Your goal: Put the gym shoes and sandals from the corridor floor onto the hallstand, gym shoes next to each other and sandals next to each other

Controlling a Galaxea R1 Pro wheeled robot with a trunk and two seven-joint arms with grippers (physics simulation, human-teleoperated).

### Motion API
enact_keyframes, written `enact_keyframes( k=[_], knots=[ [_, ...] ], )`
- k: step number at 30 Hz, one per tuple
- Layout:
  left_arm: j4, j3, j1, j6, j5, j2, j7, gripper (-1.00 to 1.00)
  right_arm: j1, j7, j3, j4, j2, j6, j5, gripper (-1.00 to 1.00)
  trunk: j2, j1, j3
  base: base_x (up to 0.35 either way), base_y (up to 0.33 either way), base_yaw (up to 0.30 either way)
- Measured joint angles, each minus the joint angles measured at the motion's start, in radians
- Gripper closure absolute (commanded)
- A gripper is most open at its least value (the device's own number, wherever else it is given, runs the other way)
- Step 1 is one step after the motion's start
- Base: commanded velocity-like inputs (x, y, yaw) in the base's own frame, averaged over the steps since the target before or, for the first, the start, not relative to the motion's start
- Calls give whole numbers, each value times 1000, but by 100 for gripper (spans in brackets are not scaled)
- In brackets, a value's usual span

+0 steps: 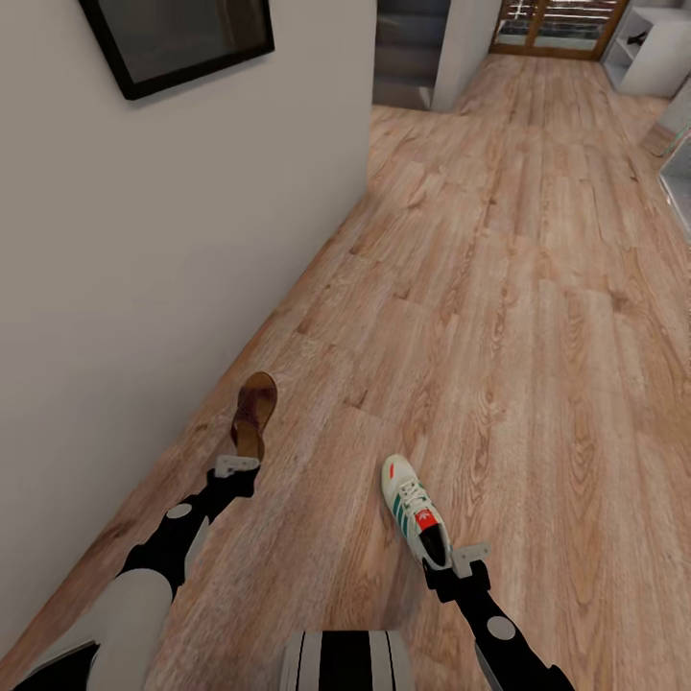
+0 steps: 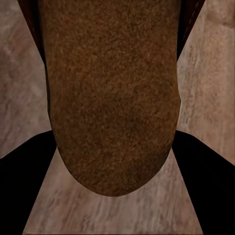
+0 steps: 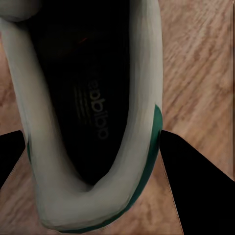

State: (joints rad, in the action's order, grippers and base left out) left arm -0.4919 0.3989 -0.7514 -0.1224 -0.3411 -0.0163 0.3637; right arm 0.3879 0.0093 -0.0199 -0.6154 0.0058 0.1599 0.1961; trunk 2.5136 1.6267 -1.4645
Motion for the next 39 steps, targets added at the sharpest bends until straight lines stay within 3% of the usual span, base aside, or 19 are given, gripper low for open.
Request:
enact_keyframes(
  k=[13,22,29,32,37,39],
  knots=[
    [3,3,81,0,-5,6,-4,100,0,-1,3,0,-1,0,-1,100,-3,-6,56,0,0,-119],
    [3,4,155,-4,-6,10,-50,100,-1,-2,5,10,-46,2,0,100,-5,-10,100,0,0,-211],
    [4,2,200,-13,-3,6,-96,100,-5,-4,8,56,-61,17,-2,100,-7,-13,134,0,0,-214],
    [4,2,219,-25,-3,4,-107,100,-6,-6,27,94,-63,48,-6,100,-7,-14,149,0,0,-218],
    [5,4,258,-47,-2,3,-143,100,-7,-7,119,182,-65,136,-11,100,-9,-17,174,0,0,-222],
    [5,4,270,-49,0,3,-152,100,-7,-6,138,203,-65,154,-10,100,-9,-18,184,0,0,-223]
  ],
)
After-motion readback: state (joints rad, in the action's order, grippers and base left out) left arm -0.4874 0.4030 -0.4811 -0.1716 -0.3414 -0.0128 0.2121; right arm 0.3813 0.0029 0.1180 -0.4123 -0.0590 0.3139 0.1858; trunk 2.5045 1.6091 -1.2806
